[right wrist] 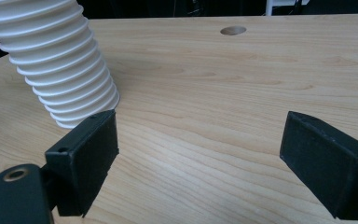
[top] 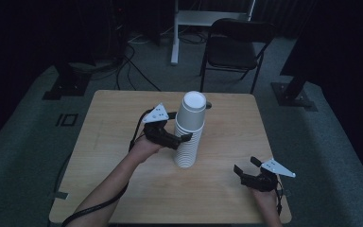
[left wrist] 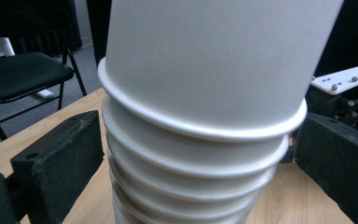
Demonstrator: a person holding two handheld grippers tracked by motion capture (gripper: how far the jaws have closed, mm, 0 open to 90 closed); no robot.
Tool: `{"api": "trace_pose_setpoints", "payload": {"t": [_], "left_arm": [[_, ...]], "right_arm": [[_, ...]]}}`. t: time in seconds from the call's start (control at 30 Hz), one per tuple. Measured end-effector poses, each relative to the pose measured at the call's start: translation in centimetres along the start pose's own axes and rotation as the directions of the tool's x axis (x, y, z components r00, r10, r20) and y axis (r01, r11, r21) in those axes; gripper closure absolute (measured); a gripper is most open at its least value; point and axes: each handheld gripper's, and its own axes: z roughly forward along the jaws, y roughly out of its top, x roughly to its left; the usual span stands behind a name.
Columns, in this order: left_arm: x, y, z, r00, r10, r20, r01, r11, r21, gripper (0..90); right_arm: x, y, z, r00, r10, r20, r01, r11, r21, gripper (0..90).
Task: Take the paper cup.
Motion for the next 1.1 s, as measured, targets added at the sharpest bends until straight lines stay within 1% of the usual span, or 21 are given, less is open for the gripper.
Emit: {"api": "trace_pose_setpoints", "payload": {"t": [0.13,0.3,0.33,0.43,0.5,0.6,0.77,1.0,1.07,1.1], "left_arm": [[0.0,0.1,0.3,0.9999,0.008,0.009,-0.008,0.9999,0.01,1.5],[-0.1,0.2,0.6,0.9998,0.02,0.004,-0.02,0.9996,0.021,1.9],[-0.1,0.1,0.6,0.9998,0.021,0.002,-0.021,0.9996,0.019,3.7],[0.0,0.0,0.6,0.9999,0.008,0.012,-0.008,0.9998,0.016,3.8],[0.1,0.0,0.5,0.9998,0.013,0.017,-0.013,0.9997,0.021,4.3],[0.2,0.1,0.5,0.9997,0.015,0.02,-0.015,0.9995,0.027,4.8],[0.2,0.2,0.5,0.9995,0.019,0.023,-0.02,0.9993,0.032,5.2],[0.2,0.1,0.5,0.9996,0.015,0.022,-0.015,0.9996,0.024,5.5],[0.2,0.1,0.5,0.9996,0.015,0.023,-0.016,0.9995,0.027,5.6],[0.2,0.1,0.5,0.9996,0.015,0.023,-0.016,0.9995,0.027,5.6]], "right_arm": [[0.2,0.1,0.1,0.9999,-0.005,-0.009,0.005,1.0,0.005,11.0],[0.4,0.4,0.1,0.9998,0.002,-0.022,-0.002,1.0,0.005,11.0],[0.4,0.5,0.1,0.9997,-0.002,-0.026,0.002,1.0,0.004,11.0],[0.7,0.9,0.2,0.9992,-0.005,-0.039,0.005,1.0,0.001,11.0],[0.7,1.2,0.2,0.9989,-0.009,-0.047,0.009,0.9999,-0.005,11.0],[0.8,2.0,0.3,0.9981,-0.008,-0.061,0.007,0.9998,-0.017,11.0],[1.3,3.9,0.5,0.9956,-0.037,-0.086,0.033,0.9985,-0.043,11.0],[1.8,6.7,0.6,0.9871,-0.073,-0.143,0.066,0.9963,-0.055,11.0],[1.8,7.4,0.7,0.9848,-0.085,-0.151,0.076,0.995,-0.064,11.1],[1.8,7.4,0.7,0.9848,-0.085,-0.151,0.076,0.995,-0.064,11.1]]}}
